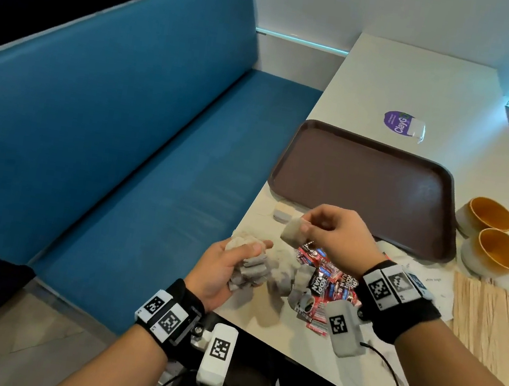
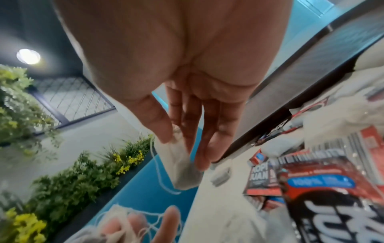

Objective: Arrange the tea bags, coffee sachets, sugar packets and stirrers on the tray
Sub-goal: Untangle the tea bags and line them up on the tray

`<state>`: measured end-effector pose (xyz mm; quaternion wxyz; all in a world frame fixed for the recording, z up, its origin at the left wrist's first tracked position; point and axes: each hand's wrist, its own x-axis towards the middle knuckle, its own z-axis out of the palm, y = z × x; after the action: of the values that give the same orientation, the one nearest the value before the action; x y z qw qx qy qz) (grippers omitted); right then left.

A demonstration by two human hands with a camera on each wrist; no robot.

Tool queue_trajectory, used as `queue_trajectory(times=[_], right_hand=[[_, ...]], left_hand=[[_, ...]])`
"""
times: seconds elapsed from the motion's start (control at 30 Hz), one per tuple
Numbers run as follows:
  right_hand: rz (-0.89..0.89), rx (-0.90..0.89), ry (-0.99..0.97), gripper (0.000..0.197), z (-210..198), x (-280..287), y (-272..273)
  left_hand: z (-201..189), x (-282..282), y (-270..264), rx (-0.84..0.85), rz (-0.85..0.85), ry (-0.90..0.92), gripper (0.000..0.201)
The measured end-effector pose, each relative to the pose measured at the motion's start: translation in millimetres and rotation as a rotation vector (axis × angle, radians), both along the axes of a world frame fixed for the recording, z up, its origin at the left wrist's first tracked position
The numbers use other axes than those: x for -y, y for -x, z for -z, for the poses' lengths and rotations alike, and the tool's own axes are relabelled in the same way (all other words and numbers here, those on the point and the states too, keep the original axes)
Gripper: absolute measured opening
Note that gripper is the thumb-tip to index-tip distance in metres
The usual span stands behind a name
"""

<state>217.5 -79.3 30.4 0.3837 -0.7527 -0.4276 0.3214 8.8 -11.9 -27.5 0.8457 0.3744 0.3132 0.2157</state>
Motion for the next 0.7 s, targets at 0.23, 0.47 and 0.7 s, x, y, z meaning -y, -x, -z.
queue_trajectory(times=[0.23,0.47,0.7], right_hand=[[0.066,-0.292,-0.06,0.003,-11.8,12.3,-1.2],[0.093,-0.316,-0.077,0.01,-11.3,12.7,-15.5],[0.136,-0.254,-0.102,0.009,-26.3,-17.3,-62.7]], left_hand=[[-8.2,-4.8,-20.7,0.097,0.187,-0.108,0.047],[-17.5,-15.5,-44.5,0.073,0.194,-0.16,0.027],[-12.2,-43.6,-65.2,0.027,0.018,-0.103,0.037]])
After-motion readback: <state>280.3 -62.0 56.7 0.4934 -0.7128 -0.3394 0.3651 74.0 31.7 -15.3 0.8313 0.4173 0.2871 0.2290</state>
